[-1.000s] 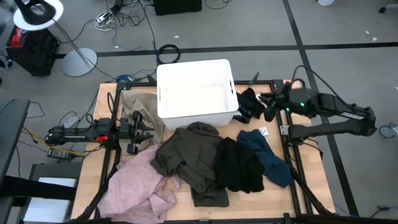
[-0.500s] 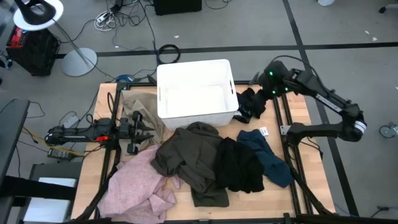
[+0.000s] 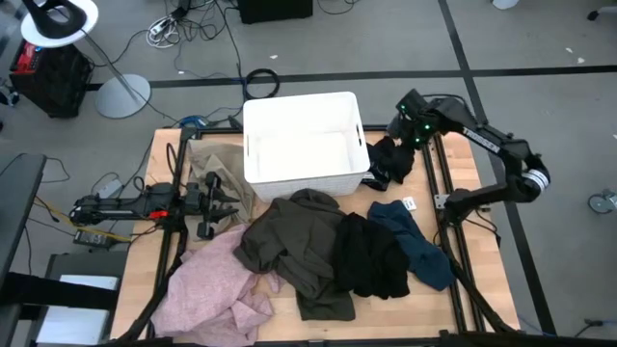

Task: Sort clothes
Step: Put the black underwear into the white laundry bin

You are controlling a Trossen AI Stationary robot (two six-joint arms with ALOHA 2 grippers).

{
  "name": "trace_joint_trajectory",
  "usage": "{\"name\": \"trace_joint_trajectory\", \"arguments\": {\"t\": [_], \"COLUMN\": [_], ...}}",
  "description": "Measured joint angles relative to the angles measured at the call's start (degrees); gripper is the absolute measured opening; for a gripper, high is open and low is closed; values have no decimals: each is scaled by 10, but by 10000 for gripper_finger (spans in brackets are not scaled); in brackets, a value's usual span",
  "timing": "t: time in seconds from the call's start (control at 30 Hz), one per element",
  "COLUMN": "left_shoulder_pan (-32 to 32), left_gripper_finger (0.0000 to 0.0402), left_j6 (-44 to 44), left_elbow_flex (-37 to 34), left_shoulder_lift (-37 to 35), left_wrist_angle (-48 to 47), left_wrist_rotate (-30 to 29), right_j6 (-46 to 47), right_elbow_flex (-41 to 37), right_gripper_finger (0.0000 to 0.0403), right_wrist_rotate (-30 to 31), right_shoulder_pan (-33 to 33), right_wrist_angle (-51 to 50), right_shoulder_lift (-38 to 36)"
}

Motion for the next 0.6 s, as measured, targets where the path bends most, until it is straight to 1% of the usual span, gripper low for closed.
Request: {"name": "trace_joint_trajectory", "arguments": {"t": [0.07,0.17,0.23,0.43,0.6], "left_shoulder_pan": [0,0,0,0,0], "left_gripper_finger": [125,125,125,125,125], "left_j6": [0,0,0,0,0], "left_elbow_flex": [0,0,0,0,0], "left_shoulder_lift": [0,0,0,0,0], "left_wrist_angle": [0,0,0,0,0], "left_wrist_rotate": [0,0,0,0,0], "right_j6": [-53,-163,-208,-242,-245], "right_elbow_flex": [0,0,0,0,0], "right_gripper_finger": [173,202,218,253,263], "right_wrist_rotate": [6,6,4,-3,-21], "right_shoulder_pan": [10,30,42,63,65], "right_wrist_angle": [17,23,35,86,115], "right_shoulder_lift": [15,38,52,93,136]}}
